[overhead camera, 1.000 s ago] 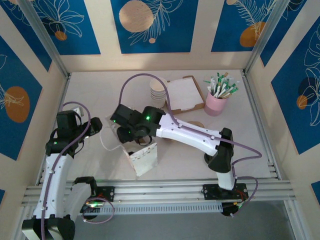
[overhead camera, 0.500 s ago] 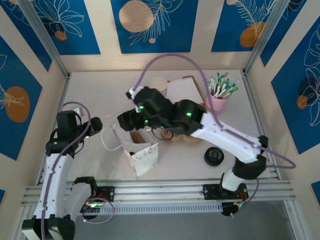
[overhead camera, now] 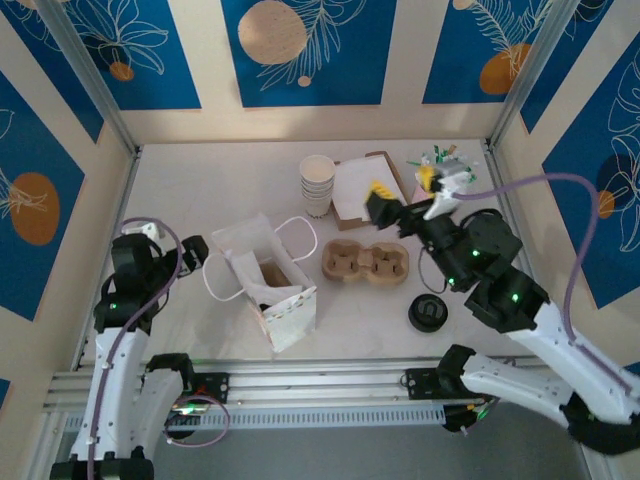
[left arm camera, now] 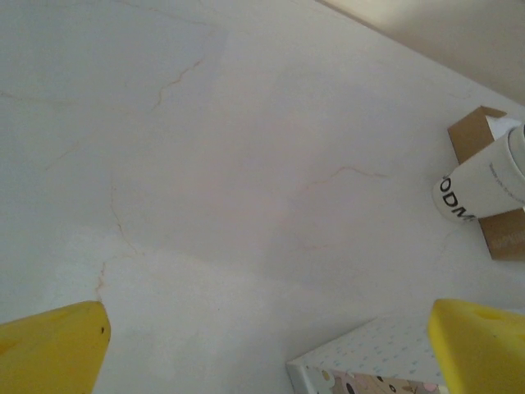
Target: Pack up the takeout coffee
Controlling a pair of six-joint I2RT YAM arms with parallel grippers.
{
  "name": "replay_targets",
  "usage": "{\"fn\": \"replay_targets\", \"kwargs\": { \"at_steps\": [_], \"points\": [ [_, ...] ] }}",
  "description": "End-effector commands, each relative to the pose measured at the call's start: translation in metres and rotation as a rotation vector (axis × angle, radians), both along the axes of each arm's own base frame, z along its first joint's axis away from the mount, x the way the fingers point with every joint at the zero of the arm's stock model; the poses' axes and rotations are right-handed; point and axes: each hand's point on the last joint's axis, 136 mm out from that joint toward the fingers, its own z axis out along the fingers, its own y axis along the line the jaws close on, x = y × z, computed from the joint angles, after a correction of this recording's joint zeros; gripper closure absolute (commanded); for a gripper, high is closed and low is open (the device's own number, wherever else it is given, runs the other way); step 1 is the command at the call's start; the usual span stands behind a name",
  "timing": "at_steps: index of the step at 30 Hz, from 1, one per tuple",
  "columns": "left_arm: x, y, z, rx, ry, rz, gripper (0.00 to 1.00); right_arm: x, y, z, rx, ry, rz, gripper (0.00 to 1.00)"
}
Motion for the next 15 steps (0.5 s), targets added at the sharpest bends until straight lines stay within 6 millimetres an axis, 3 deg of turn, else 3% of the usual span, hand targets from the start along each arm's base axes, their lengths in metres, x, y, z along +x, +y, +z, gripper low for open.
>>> {"fn": "replay_targets", "kwargs": {
  "at_steps": [1, 8, 11, 15],
  "points": [
    [0.006, 0.012, -0.003, -0.002, -0.040, 0.072, 0.00, 0.022, -0.044, -0.029, 0.001, -0.001, -0.178, 0.00],
    [0.014, 0.022, -0.026, -0.022, 0.019, 0.152, 0.00, 0.062, -0.088, -0.139, -0.074, 0.142, -0.308, 0.01],
    [0.026, 0.020, -0.024, 0.047, -0.023, 0.084, 0.00, 0.072, -0.095, -0.183, -0.131, 0.181, -0.297, 0.00],
    [0.034, 0.042, -0.016, 0.133, -0.091, 0.181, 0.00, 0.087, -0.114, -0.235, -0.161, 0.271, -0.335, 0.00]
  ]
}}
